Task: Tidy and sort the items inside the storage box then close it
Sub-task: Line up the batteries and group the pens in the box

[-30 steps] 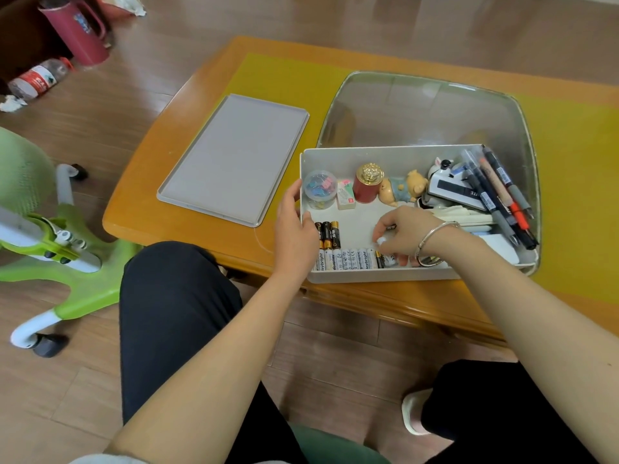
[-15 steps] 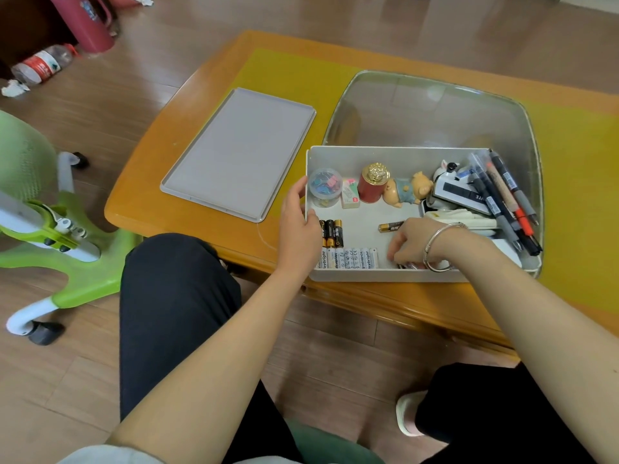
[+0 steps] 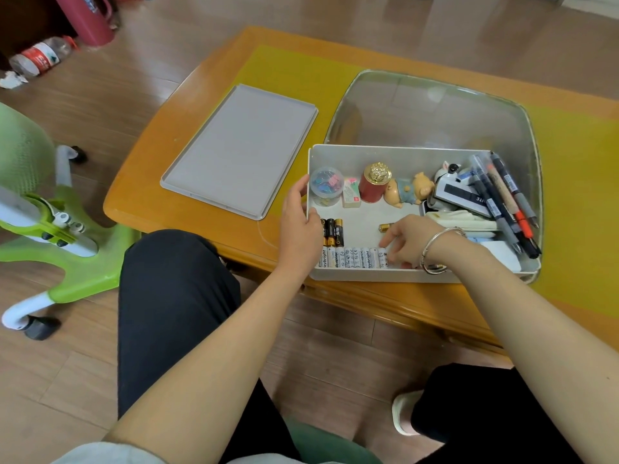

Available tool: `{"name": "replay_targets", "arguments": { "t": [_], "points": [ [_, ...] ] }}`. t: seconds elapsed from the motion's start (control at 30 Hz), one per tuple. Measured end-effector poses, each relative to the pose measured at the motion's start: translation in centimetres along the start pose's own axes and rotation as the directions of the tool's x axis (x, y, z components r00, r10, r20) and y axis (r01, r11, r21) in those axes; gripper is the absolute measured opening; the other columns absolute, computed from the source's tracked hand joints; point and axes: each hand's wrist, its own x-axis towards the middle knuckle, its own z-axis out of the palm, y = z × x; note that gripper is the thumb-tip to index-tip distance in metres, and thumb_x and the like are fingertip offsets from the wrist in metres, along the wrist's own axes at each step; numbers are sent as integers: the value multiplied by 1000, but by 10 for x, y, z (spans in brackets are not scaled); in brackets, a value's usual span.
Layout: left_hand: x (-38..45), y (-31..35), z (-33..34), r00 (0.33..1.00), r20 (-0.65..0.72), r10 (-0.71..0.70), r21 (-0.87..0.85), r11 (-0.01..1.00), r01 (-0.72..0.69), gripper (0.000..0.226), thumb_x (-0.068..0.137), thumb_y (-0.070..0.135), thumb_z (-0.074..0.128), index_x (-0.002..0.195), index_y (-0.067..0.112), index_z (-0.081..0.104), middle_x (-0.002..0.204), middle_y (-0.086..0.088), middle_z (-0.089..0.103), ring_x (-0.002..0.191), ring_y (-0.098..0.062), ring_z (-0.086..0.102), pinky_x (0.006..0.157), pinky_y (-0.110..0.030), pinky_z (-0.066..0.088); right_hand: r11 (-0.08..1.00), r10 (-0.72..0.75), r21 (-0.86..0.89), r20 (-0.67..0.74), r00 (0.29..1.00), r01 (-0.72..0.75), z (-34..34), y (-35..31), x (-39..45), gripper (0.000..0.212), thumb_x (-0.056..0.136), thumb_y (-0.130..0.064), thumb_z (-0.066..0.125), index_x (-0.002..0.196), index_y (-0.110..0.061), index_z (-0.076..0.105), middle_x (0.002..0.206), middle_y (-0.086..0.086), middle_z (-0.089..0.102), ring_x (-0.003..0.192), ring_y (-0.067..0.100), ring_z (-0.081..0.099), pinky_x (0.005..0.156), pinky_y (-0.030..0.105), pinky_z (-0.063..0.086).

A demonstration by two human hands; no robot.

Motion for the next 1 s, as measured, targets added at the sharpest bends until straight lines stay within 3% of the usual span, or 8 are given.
{"name": "replay_targets", "arguments": {
  "t": [0.13,0.23,0.33,0.4,0.5,0.63,0.77,1.0],
  "points": [
    [0,0,0,1000,13,-24,-16,1000,25,49,97,-1,45,139,24,39,137,-1,47,125,-22,51,87,-45,56,992,-61,114,60,996,54,-6,9,-5,34,83,1,60,113,-16,60,84,4,73,60,11,62,46,16,47],
    [0,1,0,1000,14,-26,-25,999,26,49,97,0,45,138,26,39,136,-1,48,123,-22,52,83,-44,57,989,-105,98,-31,994,108,-15,21,-12,20,85,-7,64,100,-20,65,72,2,72,54,17,66,45,21,50],
    [0,1,-1,1000,12,-26,-24,999,26,48,97,0,45,137,26,39,136,0,48,123,-21,53,83,-43,58,988,-138,-80,-88,986,131,-25,34,-17,14,82,-12,68,91,-23,69,75,-7,70,61,14,68,56,23,54],
    [0,1,0,1000,8,-19,-14,1000,20,47,98,0,44,137,26,39,135,0,48,122,-21,53,84,-43,57,968,-152,-211,-77,985,133,-28,41,-19,13,79,-16,72,88,-25,70,81,-11,69,71,12,68,71,23,54],
    [0,1,0,1000,1,-9,3,1000,9,47,98,1,44,138,25,39,135,1,48,124,-18,51,87,-42,56,927,-138,-355,-30,990,119,-24,47,-20,15,79,-24,73,93,-26,70,88,-9,70,79,10,63,77,20,48],
    [0,0,0,1000,-1,-16,11,1000,16,48,98,1,43,138,26,39,136,2,47,124,-18,50,92,-45,53,869,-125,-484,-20,992,100,-19,49,-16,13,81,-30,69,92,-23,71,92,-5,71,85,14,64,76,23,49],
    [1,-1,1,1000,6,-22,5,1000,22,48,98,0,43,137,27,39,136,2,47,124,-21,51,92,-47,53,838,-49,-544,-5,999,38,-19,43,-11,33,85,-44,61,83,-14,72,75,2,67,72,19,62,61,23,44],
    [1,-1,1,1000,4,-10,4,1000,10,47,98,0,43,137,26,40,135,1,49,123,-20,52,90,-45,54,842,-69,-537,-8,998,54,-13,37,-4,29,84,-40,63,82,-13,72,77,4,68,70,21,59,64,26,48]
  ]
}}
